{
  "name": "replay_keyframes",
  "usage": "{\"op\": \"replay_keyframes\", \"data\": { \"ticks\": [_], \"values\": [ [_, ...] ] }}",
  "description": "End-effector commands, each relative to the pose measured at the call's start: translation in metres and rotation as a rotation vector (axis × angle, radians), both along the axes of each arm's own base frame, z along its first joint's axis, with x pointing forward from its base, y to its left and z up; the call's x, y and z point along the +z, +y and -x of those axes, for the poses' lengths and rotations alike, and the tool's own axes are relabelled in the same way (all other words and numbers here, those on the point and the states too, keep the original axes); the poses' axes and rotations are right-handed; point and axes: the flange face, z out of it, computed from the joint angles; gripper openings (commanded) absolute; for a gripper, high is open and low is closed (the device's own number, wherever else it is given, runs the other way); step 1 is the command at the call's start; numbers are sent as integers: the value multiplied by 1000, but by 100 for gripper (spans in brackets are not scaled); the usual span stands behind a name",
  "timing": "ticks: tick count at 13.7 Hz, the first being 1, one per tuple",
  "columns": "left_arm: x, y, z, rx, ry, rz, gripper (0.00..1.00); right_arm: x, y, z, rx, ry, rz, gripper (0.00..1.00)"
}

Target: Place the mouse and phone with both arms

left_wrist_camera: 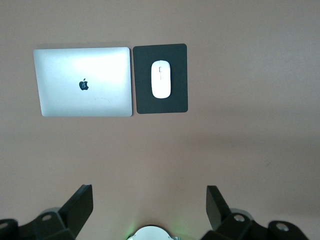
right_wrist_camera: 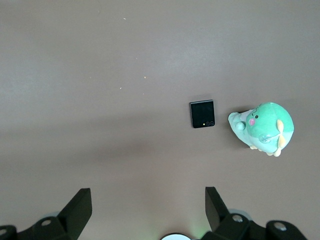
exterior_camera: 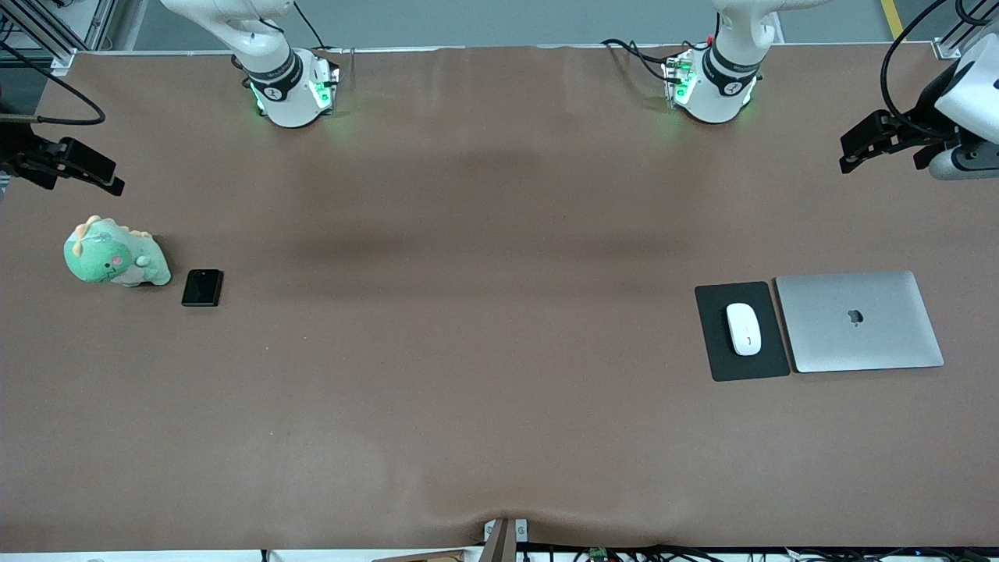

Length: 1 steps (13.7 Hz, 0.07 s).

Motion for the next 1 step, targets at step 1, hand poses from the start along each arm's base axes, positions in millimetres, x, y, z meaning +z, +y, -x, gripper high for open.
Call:
{"op": "replay_keyframes", "data": {
  "ticks": [1],
  "values": [
    [8,1,-2,-9,-14,-20,100,2,0,3,-1,0,-12,100]
  ]
}}
